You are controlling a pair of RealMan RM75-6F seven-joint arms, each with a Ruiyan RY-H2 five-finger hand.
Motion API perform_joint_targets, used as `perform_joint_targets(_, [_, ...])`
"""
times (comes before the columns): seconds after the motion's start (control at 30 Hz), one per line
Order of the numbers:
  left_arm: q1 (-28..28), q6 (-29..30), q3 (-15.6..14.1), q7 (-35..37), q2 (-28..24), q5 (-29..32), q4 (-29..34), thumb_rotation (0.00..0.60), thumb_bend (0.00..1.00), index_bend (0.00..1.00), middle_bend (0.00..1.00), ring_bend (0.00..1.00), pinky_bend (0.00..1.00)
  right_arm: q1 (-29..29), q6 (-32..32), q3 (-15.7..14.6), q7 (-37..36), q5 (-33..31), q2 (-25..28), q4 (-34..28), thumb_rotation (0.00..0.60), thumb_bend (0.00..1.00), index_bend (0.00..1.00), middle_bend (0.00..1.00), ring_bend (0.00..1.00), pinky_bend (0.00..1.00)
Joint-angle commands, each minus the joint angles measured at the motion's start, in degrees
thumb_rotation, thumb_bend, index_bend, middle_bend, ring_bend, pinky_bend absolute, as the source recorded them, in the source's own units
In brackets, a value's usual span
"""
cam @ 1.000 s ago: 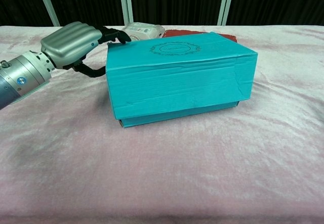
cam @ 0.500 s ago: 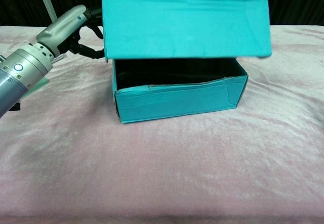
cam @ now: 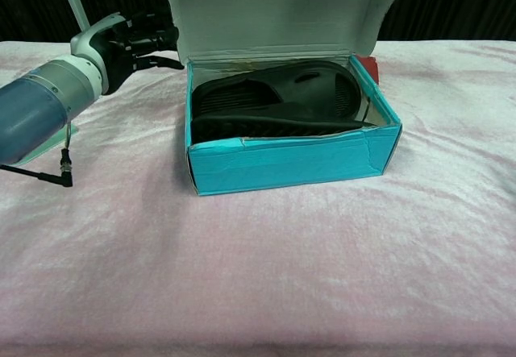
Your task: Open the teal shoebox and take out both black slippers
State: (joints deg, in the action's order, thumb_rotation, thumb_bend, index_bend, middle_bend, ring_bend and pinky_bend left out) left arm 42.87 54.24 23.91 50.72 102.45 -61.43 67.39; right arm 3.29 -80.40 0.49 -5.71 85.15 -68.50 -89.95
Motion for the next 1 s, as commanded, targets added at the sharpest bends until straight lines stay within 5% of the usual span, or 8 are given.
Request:
perform_joint_targets(0.03, [-1.7, -8.4, 5.9, 4.8, -4.6, 9.0, 8.0, 0.600, 0.54, 0.24, 0.40, 0.25, 0.38, -0.1, 0.0, 0.0, -0.1, 0.0, 0.0, 0.1, 0.600, 0.36, 0.00, 0.04, 0.00, 0.14])
perform_joint_targets(0.2, [-4.2, -21.0, 12.9, 14.7, -10.1, 18.8, 14.7, 0.600, 0.54, 0.19, 0.36, 0.21, 0.35, -0.1, 0.3, -0.1, -0.6, -0.1, -0.2, 0.3, 0.600, 0.36, 0.00, 0.04, 0.00, 0.14])
perform_joint_targets(0.53, [-5.1, -34.3, 18.8, 21.8, -12.8, 30.8, 13.4, 0.600, 0.50, 0.08, 0.27, 0.15, 0.33, -0.2, 0.6, -0.4, -0.9, -0.1, -0.6, 0.6, 0.600, 0.36, 0.00, 0.04, 0.00, 0.14])
perform_joint_targets(0.63, [-5.2, -36.7, 19.0, 21.9, -12.5, 32.5, 12.5, 0.600, 0.47, 0.01, 0.22, 0.13, 0.33, -0.3, 0.6, -0.5, -1.0, -0.2, -0.5, 0.5, 0.600, 0.36, 0.00, 0.04, 0.00, 0.14])
perform_joint_targets(0.8, [-4.7, -37.3, 18.2, 19.3, -12.1, 32.8, 11.6, 0.600, 0.26, 0.00, 0.14, 0.07, 0.32, -0.6, 0.5, -0.7, -1.2, -0.2, -0.5, 0.7, 0.600, 0.36, 0.00, 0.04, 0.00, 0.14])
perform_joint_targets(1.0, [-3.6, -33.5, 15.6, 8.8, -16.0, 25.9, 14.4, 0.600, 0.13, 0.00, 0.07, 0.00, 0.24, -0.8, 0.5, -0.8, -2.1, -0.2, -0.6, 1.4, 0.600, 0.36, 0.00, 0.04, 0.00, 0.14])
